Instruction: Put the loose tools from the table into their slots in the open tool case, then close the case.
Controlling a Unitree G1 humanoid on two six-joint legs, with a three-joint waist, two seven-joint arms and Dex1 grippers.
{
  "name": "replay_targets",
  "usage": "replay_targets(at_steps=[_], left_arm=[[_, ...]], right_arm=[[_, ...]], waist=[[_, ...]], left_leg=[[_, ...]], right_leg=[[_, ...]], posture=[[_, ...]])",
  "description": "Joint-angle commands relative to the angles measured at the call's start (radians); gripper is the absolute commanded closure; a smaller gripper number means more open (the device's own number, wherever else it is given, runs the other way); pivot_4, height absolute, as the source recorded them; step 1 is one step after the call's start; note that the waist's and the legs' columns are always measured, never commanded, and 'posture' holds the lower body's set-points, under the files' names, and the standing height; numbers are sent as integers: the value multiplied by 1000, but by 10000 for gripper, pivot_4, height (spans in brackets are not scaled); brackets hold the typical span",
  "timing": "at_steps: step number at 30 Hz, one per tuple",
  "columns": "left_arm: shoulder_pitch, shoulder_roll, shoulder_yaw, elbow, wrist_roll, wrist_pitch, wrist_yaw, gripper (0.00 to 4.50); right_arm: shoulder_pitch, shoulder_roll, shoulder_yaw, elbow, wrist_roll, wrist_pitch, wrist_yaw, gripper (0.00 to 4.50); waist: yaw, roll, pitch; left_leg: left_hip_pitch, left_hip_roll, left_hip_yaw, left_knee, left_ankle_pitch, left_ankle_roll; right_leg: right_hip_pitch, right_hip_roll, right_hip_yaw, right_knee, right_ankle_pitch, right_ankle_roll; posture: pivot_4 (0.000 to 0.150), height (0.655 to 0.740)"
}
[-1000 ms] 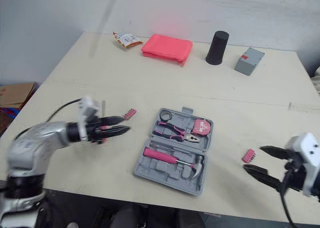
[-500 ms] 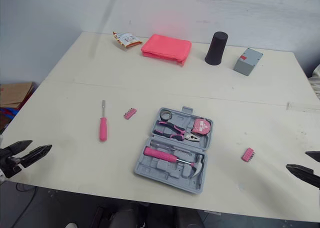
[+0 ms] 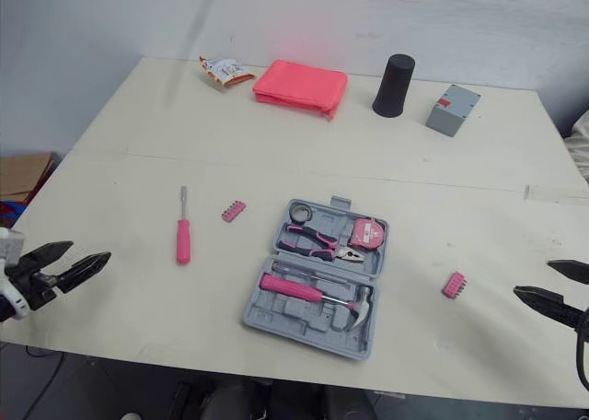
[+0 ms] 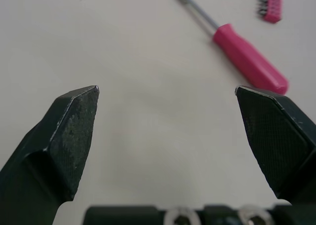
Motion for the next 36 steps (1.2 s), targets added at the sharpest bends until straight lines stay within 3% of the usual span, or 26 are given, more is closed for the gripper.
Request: replay_targets(at_steps=[1, 9, 17, 28, 36], left_arm=[[-75, 31, -82, -109, -33, 48, 49, 275], [-322, -2, -369, -103, 7, 137, 178, 275], [-515, -84, -612, 161, 158, -1, 200, 275], [-610, -160, -738, 387, 267, -128, 165, 275], [-614, -193, -766, 420, 323, -171, 165, 275]], right_arm=[[-56, 11, 49, -130, 67, 33, -31, 0], [-287, 114, 328, -447, 260, 137, -189, 0], [-504, 207, 590, -557, 316, 186, -306, 0], [-527, 214, 633, -581, 334, 190, -370, 0], [-510, 204, 628, -585, 335, 183, -381, 0]], waist=[[1, 0, 0], [2, 1, 1], [5, 1, 1], [7, 1, 1], [6, 1, 1]], left_leg=[[0, 0, 0, 1, 0, 0], [0, 0, -1, 4, 3, 0], [-2, 0, 0, 6, 6, -1], [-2, 1, 0, 6, 8, -2], [-1, 1, 0, 7, 10, -1]], right_leg=[[0, 0, 0, 1, 0, 0], [0, 1, 1, 5, 2, 3], [-4, 1, 1, 9, 2, 3], [-5, 1, 1, 11, 1, 3], [-5, 1, 1, 15, 2, 3]], posture=[[1500, 7348], [1500, 7348], [1500, 7348], [1500, 7348], [1500, 7348]])
